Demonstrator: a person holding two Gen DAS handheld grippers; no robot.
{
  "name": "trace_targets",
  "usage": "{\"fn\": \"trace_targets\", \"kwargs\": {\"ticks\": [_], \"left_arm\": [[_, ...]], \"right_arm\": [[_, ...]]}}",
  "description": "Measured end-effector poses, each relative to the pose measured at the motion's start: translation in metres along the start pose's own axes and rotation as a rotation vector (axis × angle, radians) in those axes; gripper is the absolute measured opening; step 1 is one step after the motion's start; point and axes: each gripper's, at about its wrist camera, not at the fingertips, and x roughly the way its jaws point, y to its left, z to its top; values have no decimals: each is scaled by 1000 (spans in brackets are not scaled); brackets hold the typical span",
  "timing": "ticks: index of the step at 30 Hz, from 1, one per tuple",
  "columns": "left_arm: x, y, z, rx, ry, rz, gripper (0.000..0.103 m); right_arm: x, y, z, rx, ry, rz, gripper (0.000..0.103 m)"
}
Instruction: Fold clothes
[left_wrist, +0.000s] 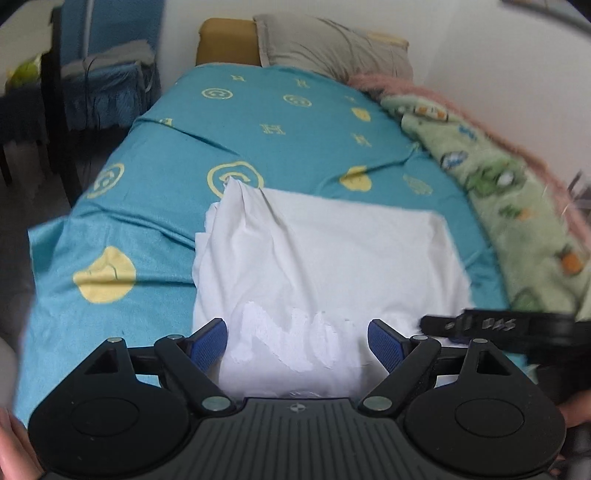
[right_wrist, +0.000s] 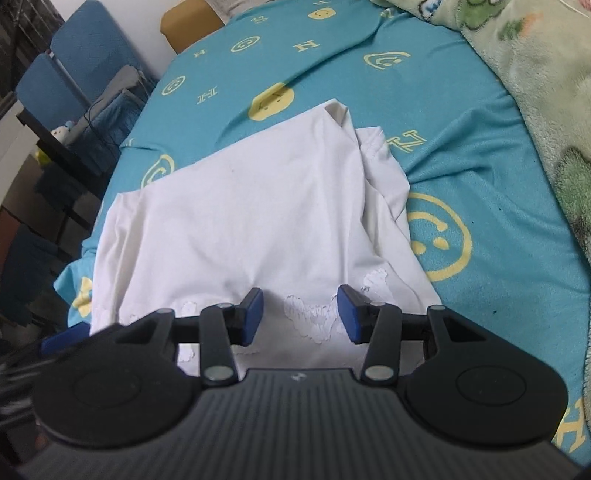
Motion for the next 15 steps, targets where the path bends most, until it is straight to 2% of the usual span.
{"fn": "trace_targets", "kwargs": {"ticks": [4, 7, 10, 12, 14, 15], "left_arm": [[-25, 12, -7, -162, -12, -169, 85], [-20, 19, -13, -255, 51, -261, 85], [1, 26, -20, -341, 145, -288, 87], [25, 37, -27, -450, 216, -280, 87], [45, 51, -30, -548, 240, -253, 86], [51, 57, -31, -592, 227, -252, 86]], "right_arm": [[-1, -1, 0, 15, 0, 4, 47], [-2, -1, 0, 22, 1, 5, 47], [-2, -2, 0, 30, 0, 11, 47], [-2, -3, 0, 35, 0, 13, 47], [-2, -4, 0, 39, 0, 16, 47], [-2, -4, 1, 42, -1, 17, 47]]}}
